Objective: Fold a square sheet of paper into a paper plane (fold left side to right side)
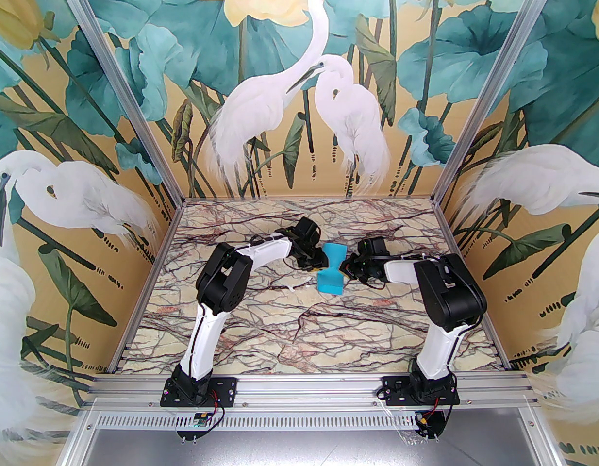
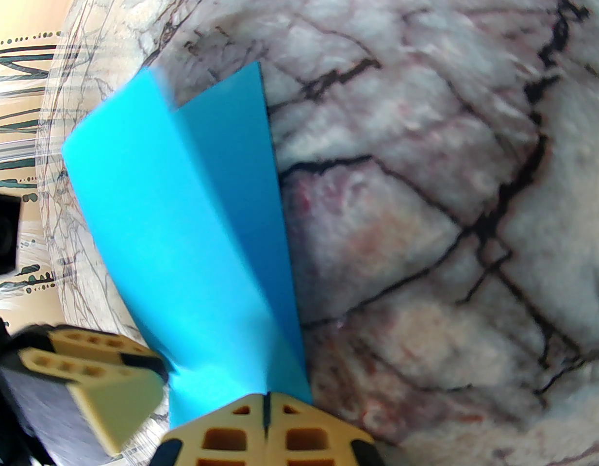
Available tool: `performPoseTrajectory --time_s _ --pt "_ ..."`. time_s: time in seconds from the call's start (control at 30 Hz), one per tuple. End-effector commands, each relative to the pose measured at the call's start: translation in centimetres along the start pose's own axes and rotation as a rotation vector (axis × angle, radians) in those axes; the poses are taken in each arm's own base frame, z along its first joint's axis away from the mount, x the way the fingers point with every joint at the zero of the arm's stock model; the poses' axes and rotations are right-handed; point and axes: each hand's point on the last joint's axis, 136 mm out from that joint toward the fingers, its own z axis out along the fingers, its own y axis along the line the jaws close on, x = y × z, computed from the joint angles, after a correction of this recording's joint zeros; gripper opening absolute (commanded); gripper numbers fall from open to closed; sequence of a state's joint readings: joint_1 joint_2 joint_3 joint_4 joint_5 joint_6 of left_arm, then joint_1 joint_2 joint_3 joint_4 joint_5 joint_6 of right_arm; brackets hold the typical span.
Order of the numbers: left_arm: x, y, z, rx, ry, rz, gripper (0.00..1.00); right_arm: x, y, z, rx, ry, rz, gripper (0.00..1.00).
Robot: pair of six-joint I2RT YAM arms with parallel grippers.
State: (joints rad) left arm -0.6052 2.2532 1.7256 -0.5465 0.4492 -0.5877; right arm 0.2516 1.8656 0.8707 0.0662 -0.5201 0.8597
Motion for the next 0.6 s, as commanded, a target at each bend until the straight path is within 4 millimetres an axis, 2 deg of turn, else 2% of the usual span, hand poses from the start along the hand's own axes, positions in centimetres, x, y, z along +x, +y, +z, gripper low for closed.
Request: performPoseTrajectory --time_s 0.0,0.23,0.3,0.33,0.57 --pt "-1.7 -1.2 0.0 0.055 -0.022 0.016 0.25 1.5 -3.2 0.8 0.113 0.040 0.033 0.00" --pt "-3.0 -1.0 1.3 0.054 -0.024 0.028 0.26 1.5 -3.2 0.8 0.115 0.040 0.035 0.00" --pt "-3.5 -1.3 1.1 0.053 -0.033 0.033 0.26 1.6 -3.2 0.8 0.115 0.041 0.037 0.00" --pt "-3.3 -0.1 2.2 0.029 -0.019 0.022 0.26 1.5 -3.2 0.8 0.113 0.039 0.036 0.00" --pt "-3.3 2.2 3.2 -0.027 -0.014 0.000 0.26 1.5 -3.2 0.8 0.115 0.040 0.036 0.00"
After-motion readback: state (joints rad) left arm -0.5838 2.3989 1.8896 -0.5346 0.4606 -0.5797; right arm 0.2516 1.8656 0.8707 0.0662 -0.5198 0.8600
